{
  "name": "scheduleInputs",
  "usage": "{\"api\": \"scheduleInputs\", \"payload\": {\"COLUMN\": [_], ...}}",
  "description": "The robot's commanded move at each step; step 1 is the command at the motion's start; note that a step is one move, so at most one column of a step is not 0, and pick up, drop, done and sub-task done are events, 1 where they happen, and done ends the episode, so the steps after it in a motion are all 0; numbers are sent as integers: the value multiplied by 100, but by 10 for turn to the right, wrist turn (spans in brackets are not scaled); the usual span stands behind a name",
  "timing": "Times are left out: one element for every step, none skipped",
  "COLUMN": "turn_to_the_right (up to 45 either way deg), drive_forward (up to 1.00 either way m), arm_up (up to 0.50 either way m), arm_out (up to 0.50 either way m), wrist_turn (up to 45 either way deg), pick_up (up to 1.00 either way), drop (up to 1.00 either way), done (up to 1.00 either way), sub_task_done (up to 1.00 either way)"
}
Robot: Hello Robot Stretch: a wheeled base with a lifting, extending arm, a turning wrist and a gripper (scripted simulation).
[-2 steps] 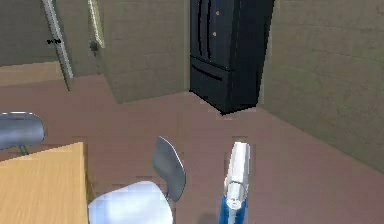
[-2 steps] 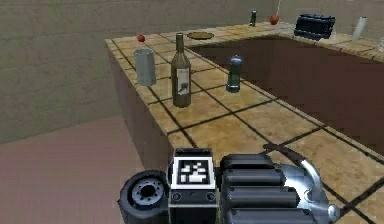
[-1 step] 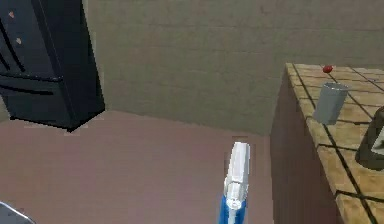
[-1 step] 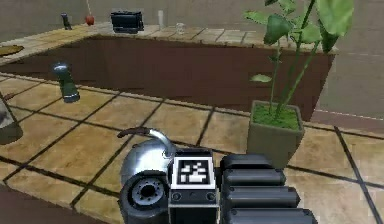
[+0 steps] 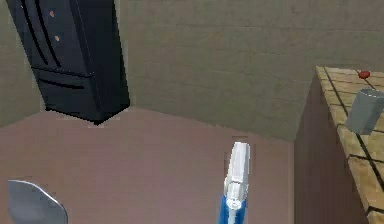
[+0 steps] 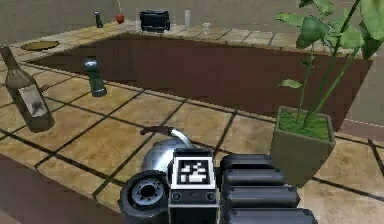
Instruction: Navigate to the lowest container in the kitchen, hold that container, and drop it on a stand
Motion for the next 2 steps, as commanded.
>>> {"api": "scheduleInputs", "payload": {"turn_to_the_right": [300,-270], "drive_forward": [0,0], "arm_up": [0,0], "arm_out": [0,0], "wrist_turn": [0,0], "pick_up": [0,0], "drop": [0,0], "done": [0,0], "sub_task_done": [0,0]}}
